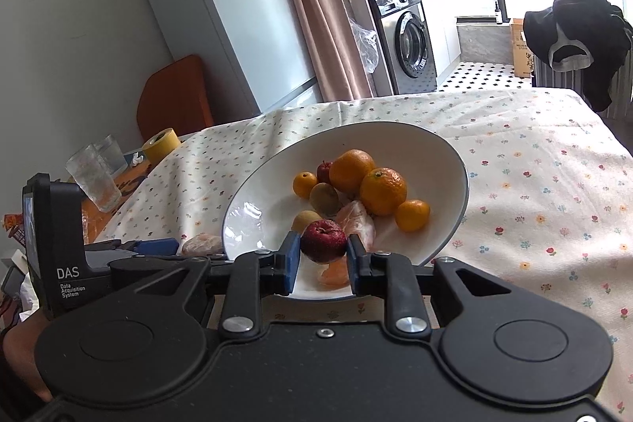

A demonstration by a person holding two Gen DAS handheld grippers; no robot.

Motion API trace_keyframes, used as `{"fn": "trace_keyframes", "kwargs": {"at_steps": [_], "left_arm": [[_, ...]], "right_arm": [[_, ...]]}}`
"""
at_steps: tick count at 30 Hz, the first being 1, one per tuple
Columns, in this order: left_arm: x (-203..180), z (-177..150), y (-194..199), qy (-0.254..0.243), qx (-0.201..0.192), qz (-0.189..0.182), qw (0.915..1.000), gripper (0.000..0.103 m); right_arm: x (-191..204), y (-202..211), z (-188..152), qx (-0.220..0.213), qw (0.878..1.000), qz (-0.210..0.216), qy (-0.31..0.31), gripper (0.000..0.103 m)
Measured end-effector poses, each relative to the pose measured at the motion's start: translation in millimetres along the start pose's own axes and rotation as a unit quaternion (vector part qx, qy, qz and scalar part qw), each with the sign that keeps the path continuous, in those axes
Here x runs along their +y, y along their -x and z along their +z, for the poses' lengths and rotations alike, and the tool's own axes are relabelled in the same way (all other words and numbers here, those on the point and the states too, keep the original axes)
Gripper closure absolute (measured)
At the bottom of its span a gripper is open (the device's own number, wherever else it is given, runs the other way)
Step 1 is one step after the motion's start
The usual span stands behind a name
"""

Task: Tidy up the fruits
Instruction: 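Carry the plum with the right gripper into the bowl while the left grasps the pink sweet potato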

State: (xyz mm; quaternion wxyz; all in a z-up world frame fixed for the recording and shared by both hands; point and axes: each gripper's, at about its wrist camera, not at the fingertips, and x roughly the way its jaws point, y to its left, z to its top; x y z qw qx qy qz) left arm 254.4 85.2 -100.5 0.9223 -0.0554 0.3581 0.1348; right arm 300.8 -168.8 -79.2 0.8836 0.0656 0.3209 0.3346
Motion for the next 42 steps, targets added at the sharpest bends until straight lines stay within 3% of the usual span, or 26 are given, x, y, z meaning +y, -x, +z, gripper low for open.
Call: {"fn": "trace_keyframes", "kwargs": {"at_steps": [3, 10, 15, 30, 34, 42], "left_arm": [[3, 0, 0, 0.000, -0.003, -0.009, 1.0000, 0.003], [10, -2, 7, 0.007, -0.009, -0.030, 0.9995, 0.018], [16, -5, 15, 0.015, -0.011, -0.045, 0.9988, 0.020], [21, -16, 35, 0.006, -0.002, -0.041, 0.9991, 0.020], [17, -15, 39, 0.002, -0.011, -0.056, 0.9983, 0.019], [3, -11, 24, -0.013, -0.012, -0.050, 0.9986, 0.017]], "right_arm": [[2, -2, 1, 0.001, 1.000, 0.001, 0.001, 0.080], [7, -5, 0, 0.002, 1.000, 0.004, 0.008, 0.080], [7, -5, 0, 0.002, 1.000, -0.001, 0.008, 0.080], [-5, -9, -2, 0.001, 1.000, -0.024, -0.001, 0.076], [-6, -10, -2, 0.002, 1.000, -0.026, 0.000, 0.075], [-9, -4, -4, 0.001, 1.000, -0.025, 0.002, 0.066]]}}
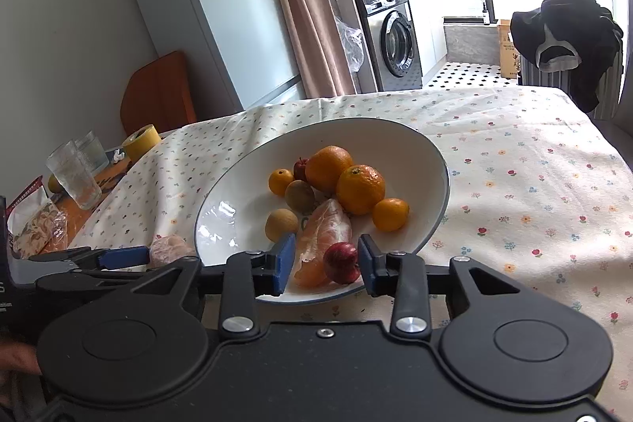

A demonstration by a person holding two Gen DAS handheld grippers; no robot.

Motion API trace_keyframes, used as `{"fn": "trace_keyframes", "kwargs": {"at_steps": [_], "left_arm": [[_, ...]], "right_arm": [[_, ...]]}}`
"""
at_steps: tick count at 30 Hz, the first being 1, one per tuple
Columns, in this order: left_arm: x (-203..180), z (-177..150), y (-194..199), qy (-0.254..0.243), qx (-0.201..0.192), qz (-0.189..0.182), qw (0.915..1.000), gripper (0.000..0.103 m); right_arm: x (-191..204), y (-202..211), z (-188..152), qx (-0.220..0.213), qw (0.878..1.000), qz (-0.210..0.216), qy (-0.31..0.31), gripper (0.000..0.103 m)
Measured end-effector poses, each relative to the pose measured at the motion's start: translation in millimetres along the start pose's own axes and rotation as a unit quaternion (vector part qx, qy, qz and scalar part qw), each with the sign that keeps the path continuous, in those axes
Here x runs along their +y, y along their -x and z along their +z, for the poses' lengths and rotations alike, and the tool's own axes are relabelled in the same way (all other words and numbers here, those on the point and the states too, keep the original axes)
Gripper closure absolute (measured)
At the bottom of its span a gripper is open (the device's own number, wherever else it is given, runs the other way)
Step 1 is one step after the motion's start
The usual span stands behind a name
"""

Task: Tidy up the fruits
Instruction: 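Carry the plum with the right gripper into the bowl while the left grasps the pink sweet potato, then carry the pink sweet potato with the left gripper into the bowl and release it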

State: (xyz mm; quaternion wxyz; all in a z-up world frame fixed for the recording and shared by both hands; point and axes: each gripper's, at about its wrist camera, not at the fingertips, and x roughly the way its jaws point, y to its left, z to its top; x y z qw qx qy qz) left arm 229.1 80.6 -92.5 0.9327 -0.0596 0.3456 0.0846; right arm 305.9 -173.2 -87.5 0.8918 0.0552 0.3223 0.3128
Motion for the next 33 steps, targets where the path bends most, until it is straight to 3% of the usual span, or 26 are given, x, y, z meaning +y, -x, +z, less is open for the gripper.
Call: {"fn": "trace_keyframes", "kwargs": {"at_steps": [15, 27, 33], "left_arm": [[1, -1, -13, -0.016, -0.002, 0.011, 0.9998, 0.016], [7, -3, 12, 0.010, -0.016, 0.001, 0.9998, 0.019], [4, 8, 31, 0.011, -0.041, -0.002, 0.9991, 0.019]], "right_arm": [[-3, 7, -2, -0.003, 1.000, 0.006, 0.004, 0.057], [4, 11, -6, -0.007, 1.000, 0.014, 0.009, 0.052], [5, 15, -6, -0.012, 1.000, 0.015, 0.006, 0.052]]}}
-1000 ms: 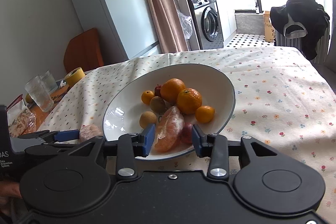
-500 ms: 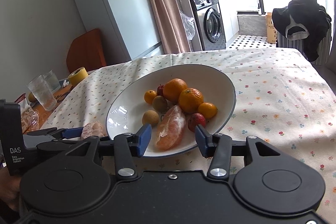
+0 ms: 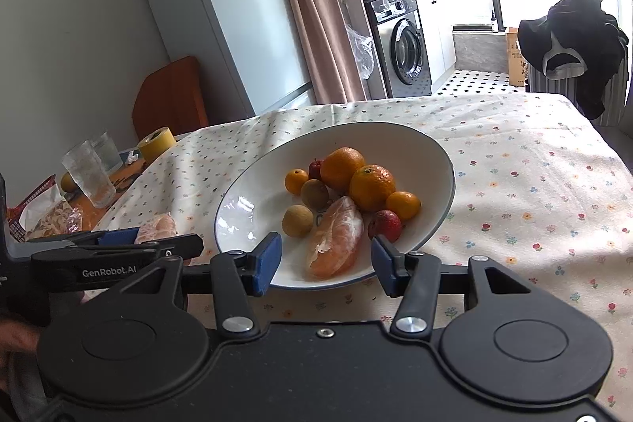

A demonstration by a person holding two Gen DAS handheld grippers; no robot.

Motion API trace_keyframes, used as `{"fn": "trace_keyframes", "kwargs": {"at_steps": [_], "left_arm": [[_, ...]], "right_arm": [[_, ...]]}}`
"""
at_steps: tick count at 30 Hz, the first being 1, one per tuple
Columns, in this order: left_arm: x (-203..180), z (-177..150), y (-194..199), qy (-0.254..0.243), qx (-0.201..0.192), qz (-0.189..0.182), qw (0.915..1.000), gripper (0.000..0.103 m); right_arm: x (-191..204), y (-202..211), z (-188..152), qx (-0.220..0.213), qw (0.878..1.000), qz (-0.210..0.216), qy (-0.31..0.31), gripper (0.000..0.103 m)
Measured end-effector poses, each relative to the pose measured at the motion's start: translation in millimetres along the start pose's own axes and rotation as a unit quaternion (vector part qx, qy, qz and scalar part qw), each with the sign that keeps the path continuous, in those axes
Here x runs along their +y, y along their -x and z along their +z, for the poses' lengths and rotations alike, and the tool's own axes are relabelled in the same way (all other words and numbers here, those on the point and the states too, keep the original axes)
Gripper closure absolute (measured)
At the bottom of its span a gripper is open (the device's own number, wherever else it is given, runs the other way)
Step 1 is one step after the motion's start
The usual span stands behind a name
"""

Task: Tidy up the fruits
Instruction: 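Carry the pink sweet potato with the left gripper into the bowl and release it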

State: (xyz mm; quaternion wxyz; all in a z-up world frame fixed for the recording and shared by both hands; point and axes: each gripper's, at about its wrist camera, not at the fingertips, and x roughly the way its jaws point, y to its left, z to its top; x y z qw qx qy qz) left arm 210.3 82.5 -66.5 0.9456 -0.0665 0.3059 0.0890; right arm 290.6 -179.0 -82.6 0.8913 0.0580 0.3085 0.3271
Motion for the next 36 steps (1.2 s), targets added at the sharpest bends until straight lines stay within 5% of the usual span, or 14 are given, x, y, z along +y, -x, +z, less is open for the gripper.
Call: {"fn": "trace_keyframes", "kwargs": {"at_steps": [26, 36], "left_arm": [[-67, 40, -33, -0.031, -0.014, -0.038, 0.9987, 0.019], [-67, 36, -34, -0.044, 0.014, -0.025, 0.9986, 0.016]], "right_arm": [[-42, 42, 1, -0.025, 0.999, -0.040, -0.013, 0.045], [-46, 40, -2, -0.021, 0.999, -0.034, -0.016, 0.044]]}}
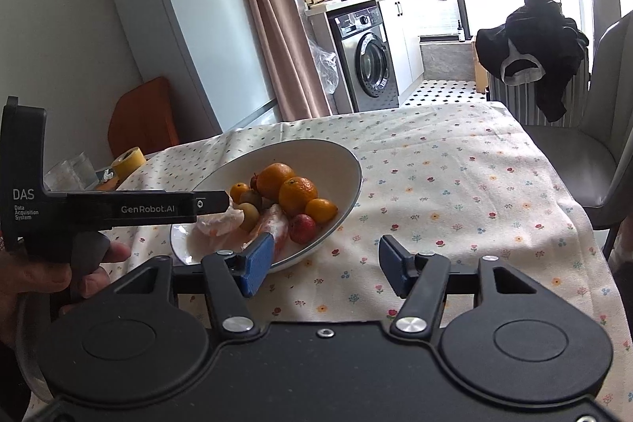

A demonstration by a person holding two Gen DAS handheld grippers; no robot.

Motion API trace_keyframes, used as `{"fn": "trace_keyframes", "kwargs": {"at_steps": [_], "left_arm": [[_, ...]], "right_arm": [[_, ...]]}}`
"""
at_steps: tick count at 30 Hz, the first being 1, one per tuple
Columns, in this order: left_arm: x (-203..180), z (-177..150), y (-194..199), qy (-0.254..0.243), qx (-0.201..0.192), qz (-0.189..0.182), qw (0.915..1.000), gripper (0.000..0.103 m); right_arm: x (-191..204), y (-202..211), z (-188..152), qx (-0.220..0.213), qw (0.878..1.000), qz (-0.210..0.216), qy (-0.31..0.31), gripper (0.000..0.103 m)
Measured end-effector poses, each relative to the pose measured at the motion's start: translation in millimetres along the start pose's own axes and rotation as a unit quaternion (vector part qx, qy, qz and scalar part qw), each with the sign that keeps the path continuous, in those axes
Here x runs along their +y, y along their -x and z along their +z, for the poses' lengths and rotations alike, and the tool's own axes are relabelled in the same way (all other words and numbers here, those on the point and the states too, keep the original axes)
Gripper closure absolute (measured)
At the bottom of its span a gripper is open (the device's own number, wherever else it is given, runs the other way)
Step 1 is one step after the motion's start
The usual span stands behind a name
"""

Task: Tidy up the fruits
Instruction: 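Carry the pink sweet potato with the left gripper into the bowl and release it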

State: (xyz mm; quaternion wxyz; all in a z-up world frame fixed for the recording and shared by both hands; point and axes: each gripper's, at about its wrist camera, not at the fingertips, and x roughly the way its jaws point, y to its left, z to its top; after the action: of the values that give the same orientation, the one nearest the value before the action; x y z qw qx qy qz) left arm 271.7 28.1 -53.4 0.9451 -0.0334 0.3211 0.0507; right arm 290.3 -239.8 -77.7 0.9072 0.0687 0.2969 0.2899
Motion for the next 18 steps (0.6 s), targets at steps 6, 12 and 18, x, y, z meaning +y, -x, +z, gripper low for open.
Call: {"fn": "trace_keyframes", "kwargs": {"at_steps": [6, 12, 18], "left_arm": [[8, -3, 15, 0.007, 0.002, 0.010, 0.9999, 0.015], [12, -9, 30, 0.017, 0.001, 0.019, 0.9997, 0.015], [16, -16, 49, 0.032, -0.006, 0.023, 0.9992, 0.012]], "right_arm": [[7, 1, 4, -0.005, 1.000, 0.015, 0.005, 0.042], [11, 3, 3, -0.009, 1.000, 0.026, 0.004, 0.040], [19, 8, 4, -0.010, 0.999, 0.036, 0.014, 0.035]]}}
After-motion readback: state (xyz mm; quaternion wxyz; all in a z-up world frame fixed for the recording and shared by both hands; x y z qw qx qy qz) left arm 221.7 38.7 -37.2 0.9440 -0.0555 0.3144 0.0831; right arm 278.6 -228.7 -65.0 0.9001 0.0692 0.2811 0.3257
